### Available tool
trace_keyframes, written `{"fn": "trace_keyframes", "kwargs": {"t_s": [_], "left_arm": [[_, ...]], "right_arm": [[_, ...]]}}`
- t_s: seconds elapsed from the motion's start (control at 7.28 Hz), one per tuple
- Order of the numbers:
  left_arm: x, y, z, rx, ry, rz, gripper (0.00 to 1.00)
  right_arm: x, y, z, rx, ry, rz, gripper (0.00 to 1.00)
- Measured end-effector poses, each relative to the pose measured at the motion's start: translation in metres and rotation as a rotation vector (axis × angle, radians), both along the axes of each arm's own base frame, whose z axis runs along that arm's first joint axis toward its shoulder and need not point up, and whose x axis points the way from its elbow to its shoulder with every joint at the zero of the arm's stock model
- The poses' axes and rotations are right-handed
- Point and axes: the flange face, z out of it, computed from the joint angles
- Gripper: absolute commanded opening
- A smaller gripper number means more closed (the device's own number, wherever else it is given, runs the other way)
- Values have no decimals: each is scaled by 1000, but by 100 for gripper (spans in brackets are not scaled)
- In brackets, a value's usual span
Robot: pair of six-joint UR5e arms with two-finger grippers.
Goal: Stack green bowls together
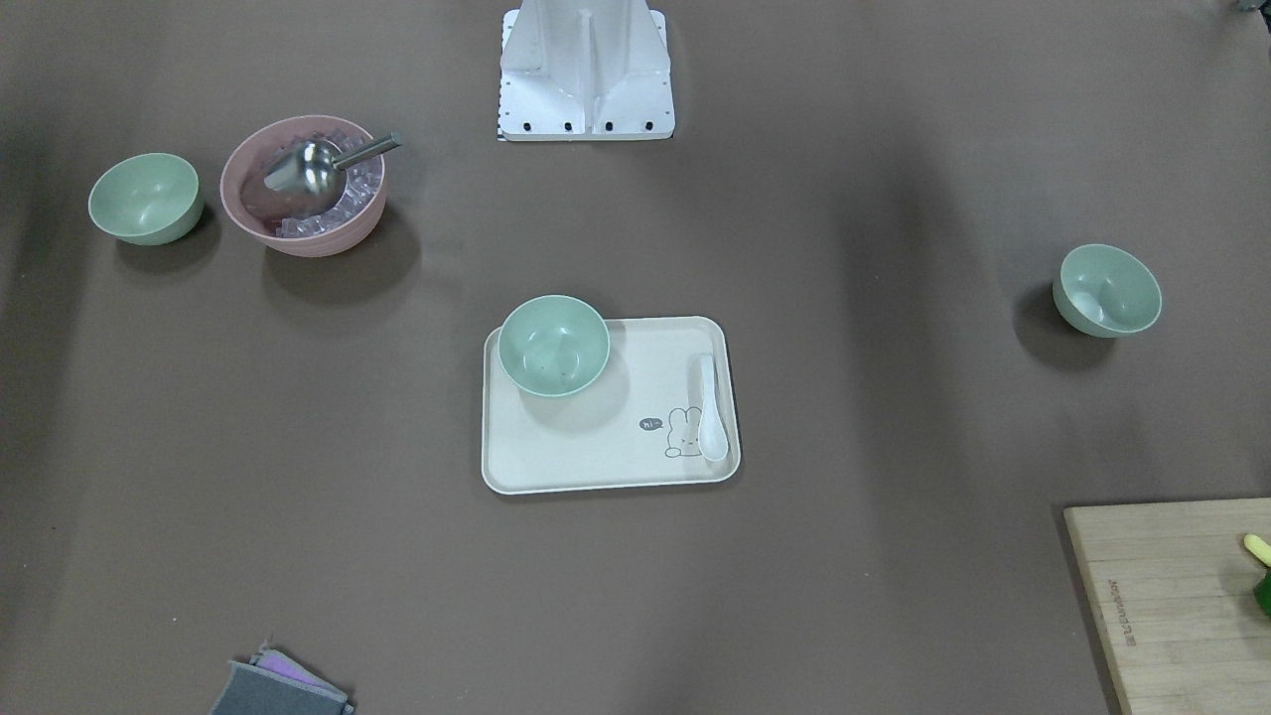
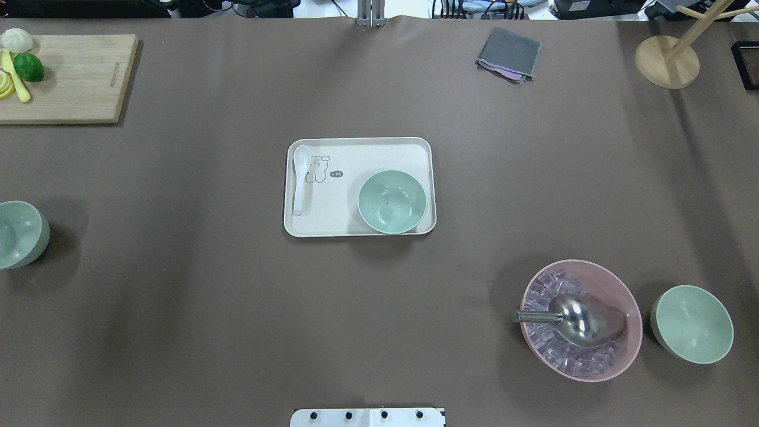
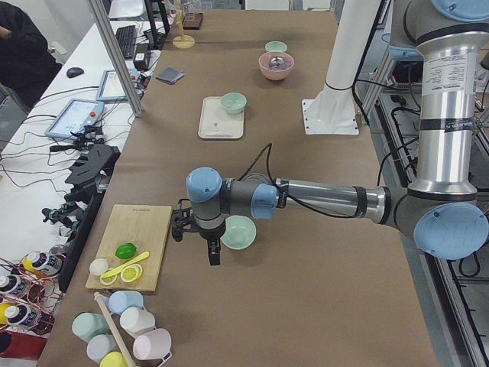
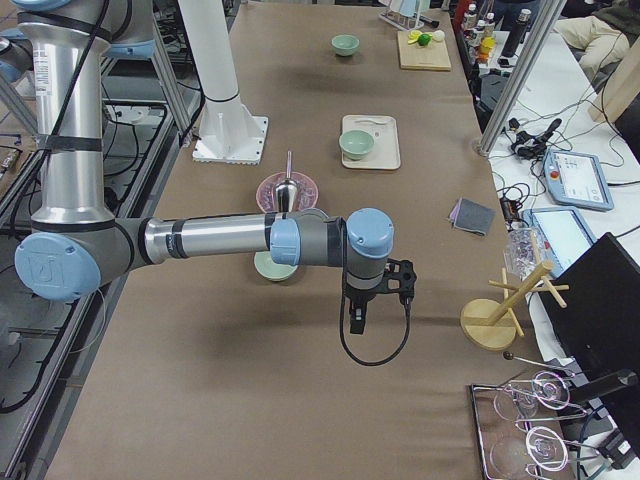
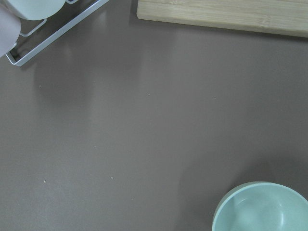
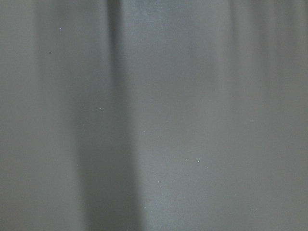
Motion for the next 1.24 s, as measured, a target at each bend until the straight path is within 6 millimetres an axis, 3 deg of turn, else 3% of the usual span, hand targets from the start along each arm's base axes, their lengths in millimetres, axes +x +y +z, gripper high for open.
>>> {"fn": "trace_keyframes", "kwargs": {"t_s": [1.24], "left_arm": [[-1, 7, 6, -13, 7, 4, 98]], "right_arm": [[0, -2, -4, 6, -5, 3, 100]]}}
